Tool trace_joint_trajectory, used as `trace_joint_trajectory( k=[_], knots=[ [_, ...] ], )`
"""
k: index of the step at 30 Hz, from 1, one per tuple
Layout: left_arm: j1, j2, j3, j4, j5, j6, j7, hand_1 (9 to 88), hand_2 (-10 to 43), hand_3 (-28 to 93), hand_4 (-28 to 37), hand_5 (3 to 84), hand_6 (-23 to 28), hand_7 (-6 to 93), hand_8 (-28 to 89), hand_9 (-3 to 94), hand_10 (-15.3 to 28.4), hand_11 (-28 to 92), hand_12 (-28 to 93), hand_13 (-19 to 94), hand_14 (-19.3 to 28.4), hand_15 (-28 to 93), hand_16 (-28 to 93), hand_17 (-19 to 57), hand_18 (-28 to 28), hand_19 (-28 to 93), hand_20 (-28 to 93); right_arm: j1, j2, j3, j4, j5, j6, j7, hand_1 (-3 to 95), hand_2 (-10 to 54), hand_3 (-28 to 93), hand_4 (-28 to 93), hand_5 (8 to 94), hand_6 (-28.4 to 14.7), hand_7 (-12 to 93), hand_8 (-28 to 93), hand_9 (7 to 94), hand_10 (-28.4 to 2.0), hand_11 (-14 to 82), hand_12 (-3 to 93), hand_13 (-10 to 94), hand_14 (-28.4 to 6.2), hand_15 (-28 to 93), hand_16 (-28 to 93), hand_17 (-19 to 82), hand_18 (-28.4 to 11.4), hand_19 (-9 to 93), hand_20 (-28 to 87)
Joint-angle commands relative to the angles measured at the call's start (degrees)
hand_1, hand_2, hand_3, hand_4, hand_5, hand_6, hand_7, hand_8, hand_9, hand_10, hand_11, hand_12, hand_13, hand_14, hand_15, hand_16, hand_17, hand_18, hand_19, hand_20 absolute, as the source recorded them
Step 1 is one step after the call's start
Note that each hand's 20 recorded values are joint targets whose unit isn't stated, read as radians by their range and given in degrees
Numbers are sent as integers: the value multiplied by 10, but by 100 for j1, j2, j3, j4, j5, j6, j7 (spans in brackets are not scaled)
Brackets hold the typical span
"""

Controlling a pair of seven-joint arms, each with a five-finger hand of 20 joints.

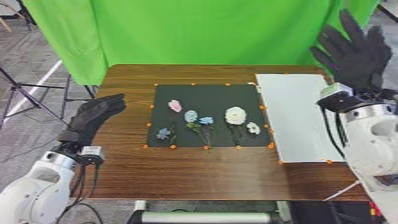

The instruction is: Arrange flowers

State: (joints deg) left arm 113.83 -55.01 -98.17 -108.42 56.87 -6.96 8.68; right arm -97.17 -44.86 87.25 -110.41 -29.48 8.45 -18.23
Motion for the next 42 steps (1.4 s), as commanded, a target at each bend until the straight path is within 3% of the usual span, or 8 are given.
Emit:
trace_joint_trajectory(
  k=[1,7,12,16,21,28,33,42],
  knots=[
    [231,-138,-13,-92,90,8,58,308,-84,595,-152,430,22,123,-70,418,134,153,107,330,164,125,-7,35,85,48,126,-719,-931,75,152,-1243,-285,190,46,73,698,-164,347,-6,30,-57,336,-129,25,99,206,-107,-9,166,91,-122,18,249],
    [329,-272,-108,-198,236,15,36,314,-81,597,-154,425,24,125,-68,416,135,155,105,330,164,127,-9,50,92,84,139,-1060,-1258,375,-80,-2082,-676,410,53,70,703,-163,364,-11,31,-59,348,-132,28,100,213,-113,7,157,101,-125,14,250],
    [474,-555,-127,-277,251,39,-35,326,-80,592,-152,425,28,129,-67,416,136,159,104,331,169,134,-12,50,115,119,152,-1128,-1665,199,-198,-2341,482,-228,69,60,722,-159,434,-10,63,-64,412,-141,47,109,276,-118,54,152,135,-127,19,260],
    [598,-646,-153,-327,255,25,-170,330,-78,589,-151,434,32,134,-69,419,136,163,103,330,170,137,-14,41,115,107,142,-1452,-1872,480,-305,-2329,340,-60,76,55,731,-163,470,-8,81,-74,447,-140,52,111,284,-108,67,132,147,-116,6,265],
    [709,-659,-44,-506,591,808,-355,317,35,597,-177,462,36,148,-73,439,143,175,98,334,175,150,-15,32,119,115,139,-1892,-2061,867,-327,-2436,-679,701,78,63,720,-163,463,-10,74,-73,450,-143,54,113,331,-129,98,133,155,-128,8,265],
    [873,-712,-176,-475,407,457,-196,327,55,599,-184,478,42,154,-74,456,149,187,93,353,178,175,-26,49,119,153,143,-1816,-2198,868,-132,-2479,-1474,835,83,65,709,-150,471,-15,64,-68,448,-144,52,114,333,-143,104,129,169,-141,11,266],
    [662,-679,-180,-312,395,-127,5,355,-14,606,-140,477,41,154,-74,452,146,188,93,361,177,185,-30,63,126,186,160,-1813,-2209,787,-114,-2325,-1295,740,81,76,684,-148,670,-37,88,-74,520,-151,65,114,364,-148,117,135,210,-147,16,275],
    [481,-435,-43,-329,352,493,492,352,-61,610,-107,468,35,166,-76,451,140,186,97,370,176,186,-27,53,122,131,144,-1779,-2168,679,-131,-2026,-925,397,61,71,703,-152,509,-9,49,-67,451,-136,53,109,295,-143,91,135,159,-146,6,257]
  ],
)
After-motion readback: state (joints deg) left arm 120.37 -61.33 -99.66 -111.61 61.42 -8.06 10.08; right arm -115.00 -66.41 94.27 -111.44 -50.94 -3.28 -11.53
